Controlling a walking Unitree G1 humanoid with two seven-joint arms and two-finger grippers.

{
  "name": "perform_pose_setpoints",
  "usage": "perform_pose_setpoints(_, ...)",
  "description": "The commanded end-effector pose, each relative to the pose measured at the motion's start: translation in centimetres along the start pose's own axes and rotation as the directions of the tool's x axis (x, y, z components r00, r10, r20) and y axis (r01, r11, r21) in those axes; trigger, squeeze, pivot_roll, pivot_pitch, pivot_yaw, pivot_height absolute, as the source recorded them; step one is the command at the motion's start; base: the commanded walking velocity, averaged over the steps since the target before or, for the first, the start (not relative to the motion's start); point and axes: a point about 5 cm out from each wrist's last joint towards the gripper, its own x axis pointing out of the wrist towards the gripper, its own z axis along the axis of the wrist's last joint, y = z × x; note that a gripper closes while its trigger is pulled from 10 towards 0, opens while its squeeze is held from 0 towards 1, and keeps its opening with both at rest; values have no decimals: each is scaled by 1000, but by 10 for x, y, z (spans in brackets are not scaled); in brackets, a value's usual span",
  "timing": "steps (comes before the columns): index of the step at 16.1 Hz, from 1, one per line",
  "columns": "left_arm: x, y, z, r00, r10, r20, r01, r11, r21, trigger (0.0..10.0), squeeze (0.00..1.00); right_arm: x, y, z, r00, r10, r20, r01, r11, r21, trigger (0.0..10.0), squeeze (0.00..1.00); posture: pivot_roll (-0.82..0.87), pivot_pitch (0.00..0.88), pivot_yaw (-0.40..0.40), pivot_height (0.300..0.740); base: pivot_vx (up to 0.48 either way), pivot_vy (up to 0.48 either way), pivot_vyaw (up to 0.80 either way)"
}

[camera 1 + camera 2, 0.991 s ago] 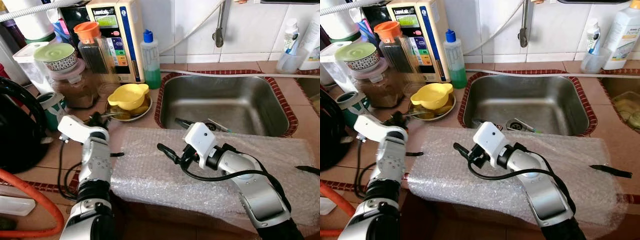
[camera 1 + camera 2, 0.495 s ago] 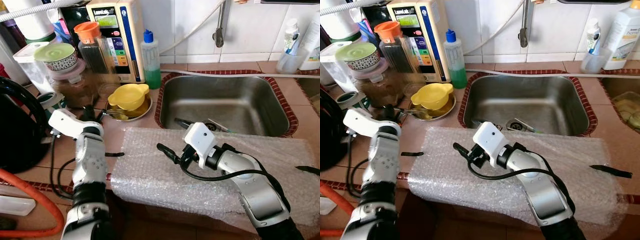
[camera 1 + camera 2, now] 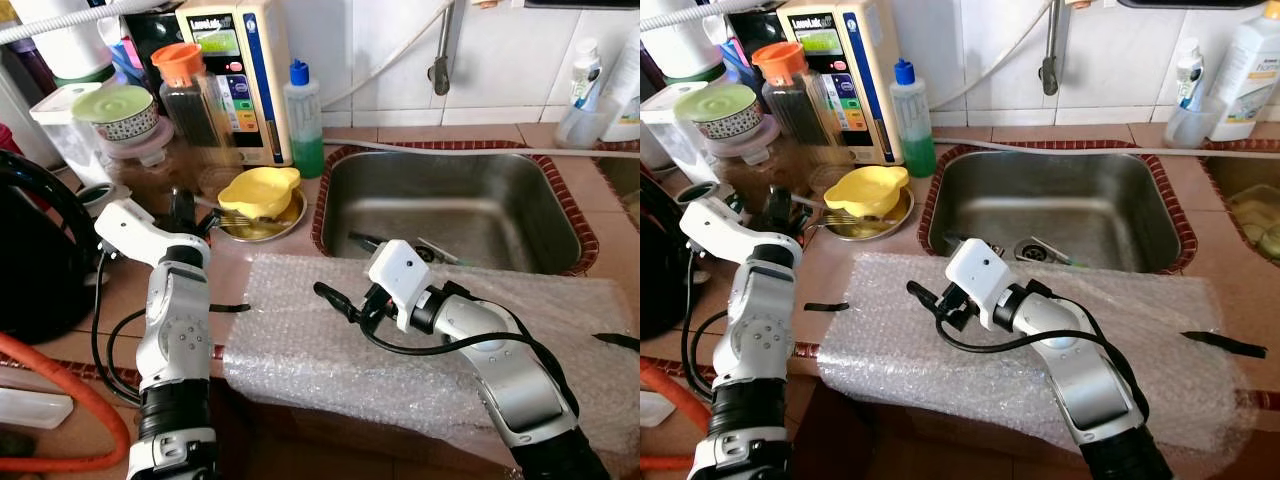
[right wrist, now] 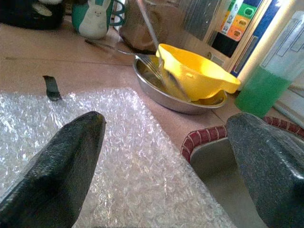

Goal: Kitchen organization

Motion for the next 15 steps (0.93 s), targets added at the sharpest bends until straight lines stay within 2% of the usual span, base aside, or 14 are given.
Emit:
perform_pose_setpoints(1,-4,-12,10,995,-97,21,96,995,30,0,0,2,-3,4,1000,5,18,-5,1000,-22,10000,0,-288,33,145,740,0,0,0)
perform_pose_setpoints(2,-5,-15,10,993,-117,20,117,993,34,0,0,3,-3,4,1000,4,18,-3,1000,-23,10000,0,-288,33,145,740,0,0,0)
perform_pose_setpoints(4,-7,-34,16,971,-237,23,235,969,69,0,0,2,-11,4,999,-28,16,29,999,-42,10000,0,-286,31,143,740,0,0,0)
perform_pose_setpoints(6,-8,-48,18,947,-320,18,315,940,131,0,0,1,-20,4,997,-80,12,80,994,-77,10000,0,-287,33,142,740,0,0,0)
perform_pose_setpoints(9,-13,-68,11,901,-434,-22,431,887,163,0,0,-1,-41,7,980,-201,5,200,972,-126,10000,0,-293,35,143,740,0,0,0)
perform_pose_setpoints(11,-16,-73,7,884,-466,-45,465,866,185,0,0,-1,-46,11,973,-231,22,232,962,-147,10000,0,-295,35,144,740,0,0,0)
perform_pose_setpoints(15,-16,-73,7,884,-466,-45,465,866,185,0,0,-1,-46,11,973,-231,22,232,962,-147,10000,0,-295,35,144,740,0,0,0)
